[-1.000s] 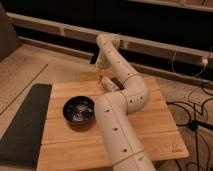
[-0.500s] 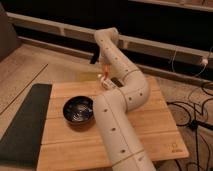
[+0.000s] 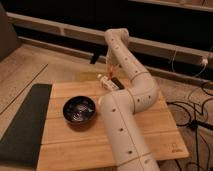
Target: Place the pepper on the white sponge
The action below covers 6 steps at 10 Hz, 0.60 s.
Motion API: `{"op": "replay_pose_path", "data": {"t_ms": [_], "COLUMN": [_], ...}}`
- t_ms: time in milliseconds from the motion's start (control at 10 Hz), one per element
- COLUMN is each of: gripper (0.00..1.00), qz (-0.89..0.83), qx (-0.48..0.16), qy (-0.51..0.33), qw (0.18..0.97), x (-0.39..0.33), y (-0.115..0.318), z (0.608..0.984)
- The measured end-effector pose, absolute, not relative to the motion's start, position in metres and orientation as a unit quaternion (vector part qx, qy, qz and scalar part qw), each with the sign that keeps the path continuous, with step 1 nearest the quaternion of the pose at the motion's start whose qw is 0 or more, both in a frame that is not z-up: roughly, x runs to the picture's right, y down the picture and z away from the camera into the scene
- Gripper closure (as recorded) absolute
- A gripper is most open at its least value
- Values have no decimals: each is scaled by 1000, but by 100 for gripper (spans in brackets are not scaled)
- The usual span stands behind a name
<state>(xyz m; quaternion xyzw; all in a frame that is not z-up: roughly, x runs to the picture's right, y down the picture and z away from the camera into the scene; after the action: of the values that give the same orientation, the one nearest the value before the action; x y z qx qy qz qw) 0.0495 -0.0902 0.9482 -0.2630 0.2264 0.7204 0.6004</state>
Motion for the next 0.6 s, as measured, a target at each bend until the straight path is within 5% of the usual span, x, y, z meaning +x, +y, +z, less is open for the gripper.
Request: {"op": "replay_pose_path", "data": {"t_ms": [600], "gripper": [100], "qz": [676], "qx": [-271], "qy": [235], "qw": [643], "x": [22], "y": [-83], "z": [935]}}
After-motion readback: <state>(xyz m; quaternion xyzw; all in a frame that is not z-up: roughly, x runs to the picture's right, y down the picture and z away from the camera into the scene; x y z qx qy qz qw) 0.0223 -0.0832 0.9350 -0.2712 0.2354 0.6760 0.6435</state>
